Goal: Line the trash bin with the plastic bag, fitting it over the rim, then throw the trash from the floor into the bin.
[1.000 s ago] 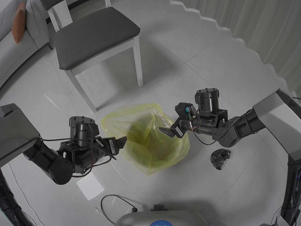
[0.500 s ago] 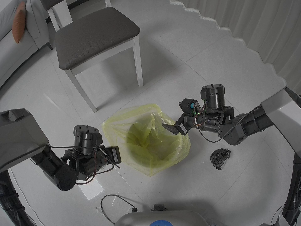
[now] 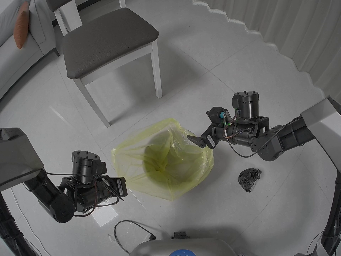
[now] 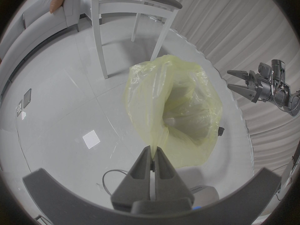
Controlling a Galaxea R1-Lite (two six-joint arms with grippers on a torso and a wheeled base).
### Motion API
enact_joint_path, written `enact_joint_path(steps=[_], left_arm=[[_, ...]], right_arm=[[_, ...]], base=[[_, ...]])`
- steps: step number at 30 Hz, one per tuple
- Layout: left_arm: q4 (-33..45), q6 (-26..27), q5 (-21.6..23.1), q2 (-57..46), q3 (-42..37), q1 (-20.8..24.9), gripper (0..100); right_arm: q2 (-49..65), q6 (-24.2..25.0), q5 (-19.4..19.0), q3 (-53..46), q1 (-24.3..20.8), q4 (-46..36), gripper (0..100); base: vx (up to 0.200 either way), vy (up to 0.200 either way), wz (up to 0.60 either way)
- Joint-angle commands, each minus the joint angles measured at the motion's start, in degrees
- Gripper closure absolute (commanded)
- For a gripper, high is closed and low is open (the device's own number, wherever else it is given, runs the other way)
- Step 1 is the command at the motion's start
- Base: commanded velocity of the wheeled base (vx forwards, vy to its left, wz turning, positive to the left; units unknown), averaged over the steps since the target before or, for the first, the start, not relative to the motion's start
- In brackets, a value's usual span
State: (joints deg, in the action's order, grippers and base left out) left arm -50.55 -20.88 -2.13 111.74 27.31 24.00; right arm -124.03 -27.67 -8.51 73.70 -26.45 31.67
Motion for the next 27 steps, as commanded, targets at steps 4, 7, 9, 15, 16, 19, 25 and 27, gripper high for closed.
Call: enact_joint_path(steps=[4, 7, 9, 15, 16, 19, 25, 27], left_arm=[[-2.09, 0.05, -0.06, 6.21, 1.78, 0.34, 100], [-3.23, 0.05, -0.06, 7.7, 2.14, 0.34, 100], [-4.47, 0.05, -0.06, 9.9, 2.58, 0.25, 100], [-7.72, 0.05, -0.06, 11.31, 2.05, 0.34, 100], [-7.89, 0.05, -0.15, 10.96, 1.87, 0.34, 100], [-7.72, 0.05, -0.15, 9.46, 1.78, 0.34, 100], [-7.28, 0.05, -0.42, 7.53, 1.52, 1.05, 100], [-7.19, 0.05, -0.5, 7.18, 1.43, 1.05, 100]], right_arm=[[-0.25, 0.07, -0.02, 0.48, 2.11, -0.38, 0], [-0.51, 0.16, -0.02, 0.83, 2.72, -0.38, 0], [-1.3, 0.16, -0.1, 1.71, 3.34, -0.56, 0], [-2.45, 0.16, -0.1, 1.97, 4.04, -0.56, 0], [-2.54, 0.07, -0.19, 1.88, 4.04, -0.56, 0], [-2.89, 0.07, -0.37, 1.88, 3.95, -0.56, 0], [-5.26, 0.07, -0.37, 2.76, 3.25, -0.56, 0], [-6.49, 0.07, -0.37, 3.73, 3.25, -0.56, 0]], base=[[0.0, 0.0, 0.0], [0.0, 0.0, 0.0], [0.0, 0.0, 0.0], [0.0, 0.0, 0.0], [0.0, 0.0, 0.0], [0.0, 0.0, 0.0], [0.0, 0.0, 0.0], [0.0, 0.0, 0.0]])
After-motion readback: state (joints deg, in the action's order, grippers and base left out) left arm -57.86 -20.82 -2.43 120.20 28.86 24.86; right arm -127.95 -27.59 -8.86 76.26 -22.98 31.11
